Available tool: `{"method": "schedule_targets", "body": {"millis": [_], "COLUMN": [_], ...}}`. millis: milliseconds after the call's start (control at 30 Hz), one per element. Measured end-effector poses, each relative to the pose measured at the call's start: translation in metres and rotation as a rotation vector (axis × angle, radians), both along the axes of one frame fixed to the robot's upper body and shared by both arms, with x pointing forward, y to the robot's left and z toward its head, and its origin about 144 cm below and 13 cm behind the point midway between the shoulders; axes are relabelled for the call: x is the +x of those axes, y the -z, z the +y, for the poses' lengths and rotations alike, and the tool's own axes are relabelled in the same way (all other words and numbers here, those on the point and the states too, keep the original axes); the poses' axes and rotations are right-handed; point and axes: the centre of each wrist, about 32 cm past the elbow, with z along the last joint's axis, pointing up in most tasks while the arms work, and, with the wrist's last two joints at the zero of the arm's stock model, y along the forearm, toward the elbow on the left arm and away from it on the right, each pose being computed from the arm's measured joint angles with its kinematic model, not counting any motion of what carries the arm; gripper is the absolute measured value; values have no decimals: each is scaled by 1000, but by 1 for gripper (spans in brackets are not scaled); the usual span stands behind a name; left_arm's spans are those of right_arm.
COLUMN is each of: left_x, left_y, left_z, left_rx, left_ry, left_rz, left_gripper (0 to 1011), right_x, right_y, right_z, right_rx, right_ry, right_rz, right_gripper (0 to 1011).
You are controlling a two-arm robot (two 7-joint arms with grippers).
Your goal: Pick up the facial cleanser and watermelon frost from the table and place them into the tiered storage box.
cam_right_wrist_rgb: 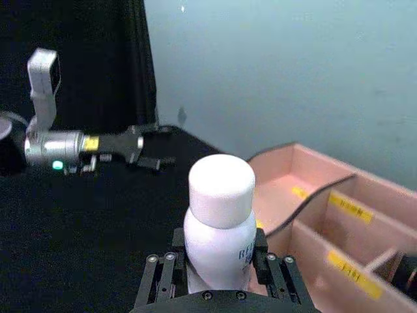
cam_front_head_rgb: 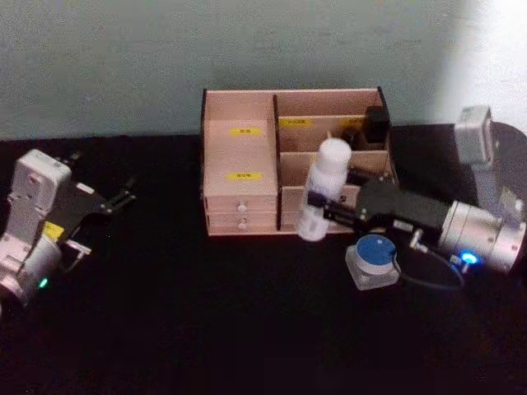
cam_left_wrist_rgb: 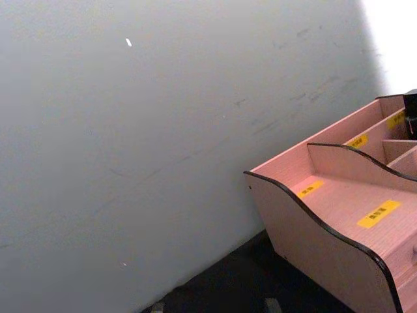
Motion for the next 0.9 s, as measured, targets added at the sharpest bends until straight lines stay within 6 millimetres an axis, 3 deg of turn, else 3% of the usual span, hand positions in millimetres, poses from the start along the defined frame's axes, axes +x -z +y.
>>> {"method": "schedule_targets", "body": {"millis": [400, 900], "left_x": [0, 0], "left_y": [0, 0], "left_z": [0, 0], "left_rx": [0, 0], "left_ry": [0, 0], "left_rz": [0, 0], "left_gripper": [1001, 1002], "right_x": [33, 70], "right_y": [-34, -39], "right_z": [5, 10], "right_rx": [60, 51], "right_ry": [58, 152], "right_rz": [-109, -134], "right_gripper": [593, 593]}}
